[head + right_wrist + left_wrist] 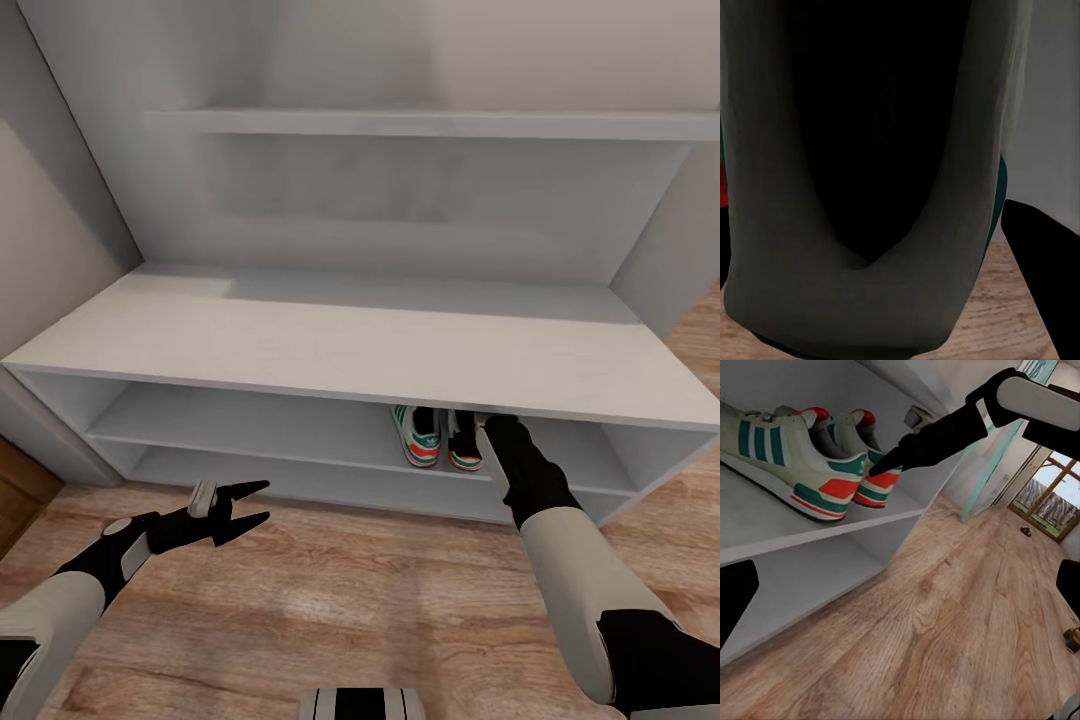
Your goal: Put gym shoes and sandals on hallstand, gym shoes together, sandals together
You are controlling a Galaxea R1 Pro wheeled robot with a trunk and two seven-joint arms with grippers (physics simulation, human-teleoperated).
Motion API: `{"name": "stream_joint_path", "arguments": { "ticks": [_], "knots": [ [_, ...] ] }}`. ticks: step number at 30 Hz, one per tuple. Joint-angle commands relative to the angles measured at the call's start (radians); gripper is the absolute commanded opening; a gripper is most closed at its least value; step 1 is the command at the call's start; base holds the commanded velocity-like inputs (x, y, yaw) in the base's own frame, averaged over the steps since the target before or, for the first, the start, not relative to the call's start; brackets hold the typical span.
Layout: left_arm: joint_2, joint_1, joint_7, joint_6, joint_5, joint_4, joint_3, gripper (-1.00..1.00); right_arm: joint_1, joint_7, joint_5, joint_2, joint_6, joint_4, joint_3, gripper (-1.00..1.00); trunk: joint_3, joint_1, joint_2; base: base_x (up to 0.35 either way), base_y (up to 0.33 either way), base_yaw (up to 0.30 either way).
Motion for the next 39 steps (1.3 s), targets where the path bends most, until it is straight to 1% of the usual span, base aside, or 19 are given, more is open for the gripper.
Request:
{"name": "stream_joint_path", "arguments": {
  "ticks": [1,24,25,39],
  "knots": [
    [0.001,-0.001,0.0,-0.009,0.01,0.001,-0.008,1.0,0.0,-0.005,-0.004,0.001,0.004,-0.001,-0.001,-1.0,-0.001,0.0,0.0,0.002,0.0,0.0],
    [0.001,-0.001,0.0,-0.009,0.01,0.001,-0.009,1.0,0.0,-0.005,-0.004,-0.001,0.004,-0.001,-0.001,-1.0,-0.001,0.0,0.0,0.013,0.0,0.0],
    [0.001,-0.001,0.0,-0.009,0.01,0.001,-0.008,1.0,0.0,-0.005,-0.004,-0.001,0.004,-0.001,-0.001,1.0,-0.001,0.0,0.0,0.001,0.0,0.0],
    [0.001,-0.001,0.0,-0.009,0.01,0.001,-0.008,1.0,0.0,-0.005,-0.004,-0.001,0.004,-0.001,-0.001,1.0,-0.001,0.0,0.0,0.0,0.0,0.0]
  ]
}}
